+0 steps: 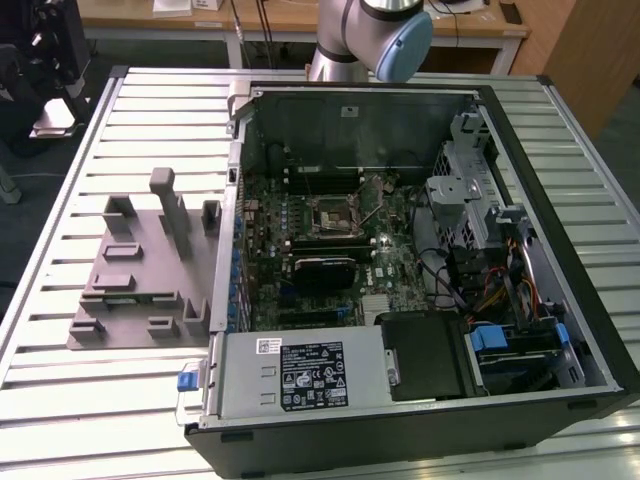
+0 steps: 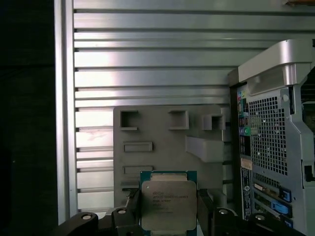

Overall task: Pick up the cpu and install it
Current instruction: 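Pick up the cpu and move it towards the insertion slot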

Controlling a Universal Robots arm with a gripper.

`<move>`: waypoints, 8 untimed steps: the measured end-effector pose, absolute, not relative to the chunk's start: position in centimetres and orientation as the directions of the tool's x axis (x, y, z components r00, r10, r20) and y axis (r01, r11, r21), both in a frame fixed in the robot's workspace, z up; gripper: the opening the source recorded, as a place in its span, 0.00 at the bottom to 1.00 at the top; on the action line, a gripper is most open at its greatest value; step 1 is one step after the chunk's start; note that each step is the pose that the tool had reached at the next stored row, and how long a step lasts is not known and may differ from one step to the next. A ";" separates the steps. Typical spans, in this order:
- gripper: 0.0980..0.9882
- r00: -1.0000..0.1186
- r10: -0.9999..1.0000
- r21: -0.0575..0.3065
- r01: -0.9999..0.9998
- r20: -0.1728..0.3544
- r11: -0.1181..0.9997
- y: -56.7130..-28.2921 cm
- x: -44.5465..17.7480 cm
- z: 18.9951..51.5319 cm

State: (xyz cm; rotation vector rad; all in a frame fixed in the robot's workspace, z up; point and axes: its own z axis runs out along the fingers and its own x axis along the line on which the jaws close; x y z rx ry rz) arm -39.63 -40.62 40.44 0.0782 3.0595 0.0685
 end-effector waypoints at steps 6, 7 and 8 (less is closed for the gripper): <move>0.50 -0.995 0.053 0.047 0.049 -0.079 0.998 -40.6 -38.8 40.4; 0.50 -0.995 0.053 0.047 0.049 -0.079 0.998 -40.6 -38.7 40.4; 0.50 -0.995 0.053 0.047 0.049 -0.079 0.998 -40.6 -38.6 40.4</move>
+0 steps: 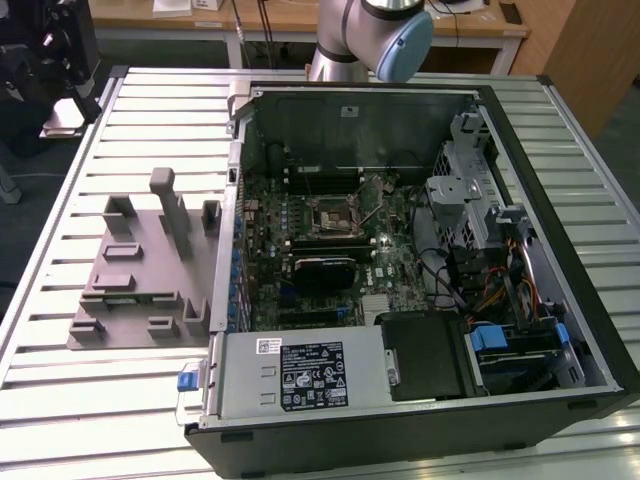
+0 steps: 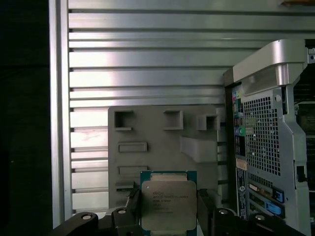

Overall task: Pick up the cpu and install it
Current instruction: 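Pick up the cpu and move it towards the insertion slot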

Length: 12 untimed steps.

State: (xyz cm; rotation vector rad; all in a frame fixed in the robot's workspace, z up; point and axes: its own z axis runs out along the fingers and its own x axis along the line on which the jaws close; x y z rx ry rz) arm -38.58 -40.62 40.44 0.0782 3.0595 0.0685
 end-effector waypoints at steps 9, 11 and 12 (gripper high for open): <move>0.50 -0.995 0.053 0.047 0.049 -0.079 0.998 -40.6 -37.4 40.4; 0.50 -0.995 0.053 0.047 0.049 -0.079 0.998 -40.6 -37.1 40.4; 0.50 -0.995 0.053 0.047 0.049 -0.079 0.998 -40.6 -36.9 40.4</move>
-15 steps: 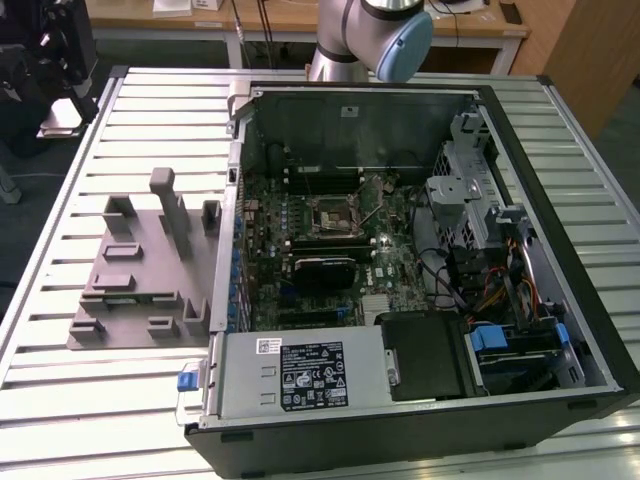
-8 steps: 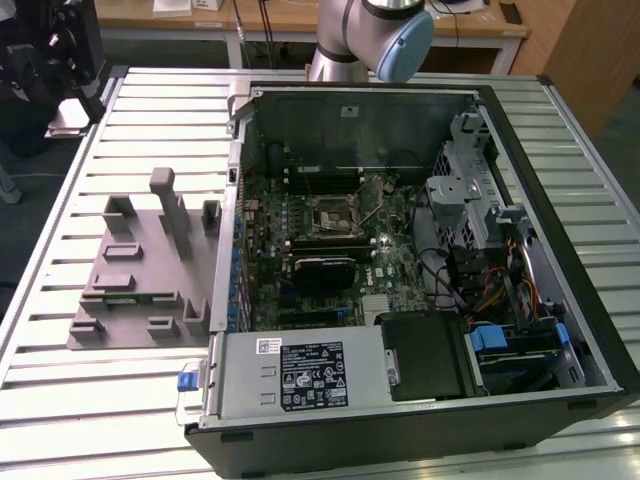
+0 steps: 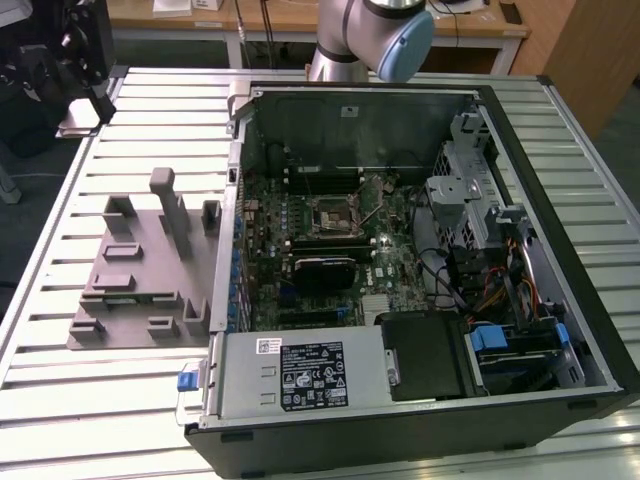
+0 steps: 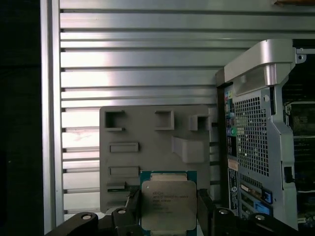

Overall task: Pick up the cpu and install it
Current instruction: 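Pick up the cpu and move it towards the insertion slot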

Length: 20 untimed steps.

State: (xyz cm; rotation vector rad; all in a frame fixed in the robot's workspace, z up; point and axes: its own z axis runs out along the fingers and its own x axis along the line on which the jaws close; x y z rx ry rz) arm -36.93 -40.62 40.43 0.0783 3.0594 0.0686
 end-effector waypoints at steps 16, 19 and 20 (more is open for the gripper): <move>0.50 -0.995 0.053 0.047 0.049 -0.079 0.998 -40.6 -34.4 40.4; 0.50 -0.995 0.053 0.047 0.049 -0.079 0.998 -40.6 -34.0 40.4; 0.50 -0.995 0.053 0.047 0.049 -0.079 0.998 -40.6 -33.9 40.4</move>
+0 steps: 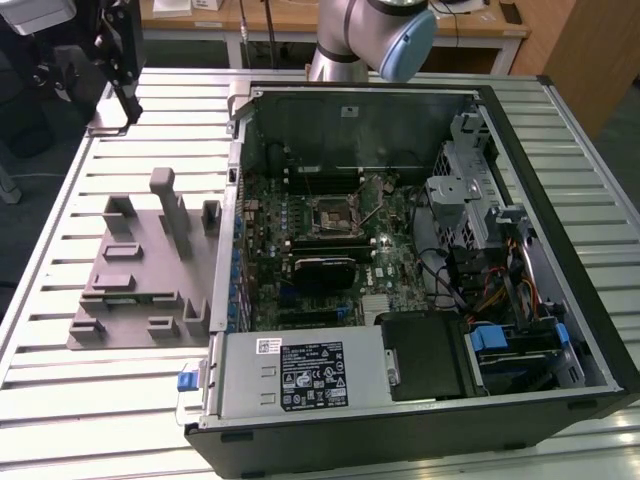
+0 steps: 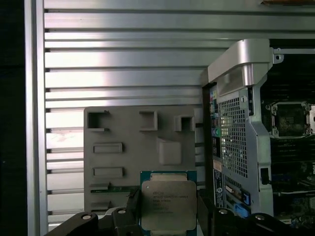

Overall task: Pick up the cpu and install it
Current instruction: 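Pick up the cpu and move it towards the insertion slot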

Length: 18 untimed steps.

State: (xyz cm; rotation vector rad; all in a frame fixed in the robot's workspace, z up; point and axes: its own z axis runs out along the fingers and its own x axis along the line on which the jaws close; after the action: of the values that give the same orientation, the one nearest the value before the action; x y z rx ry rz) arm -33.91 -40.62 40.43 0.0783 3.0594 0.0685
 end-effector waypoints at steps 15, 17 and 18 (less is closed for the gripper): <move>0.50 -0.995 0.053 0.047 0.049 -0.079 0.998 -40.6 -31.6 40.4; 0.50 -0.995 0.053 0.047 0.049 -0.079 0.998 -40.6 -31.2 40.4; 0.50 -0.995 0.053 0.047 0.049 -0.079 0.998 -40.6 -31.1 40.4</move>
State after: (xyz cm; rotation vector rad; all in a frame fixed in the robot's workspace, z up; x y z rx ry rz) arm -31.09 -40.61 40.43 0.0782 3.0594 0.0685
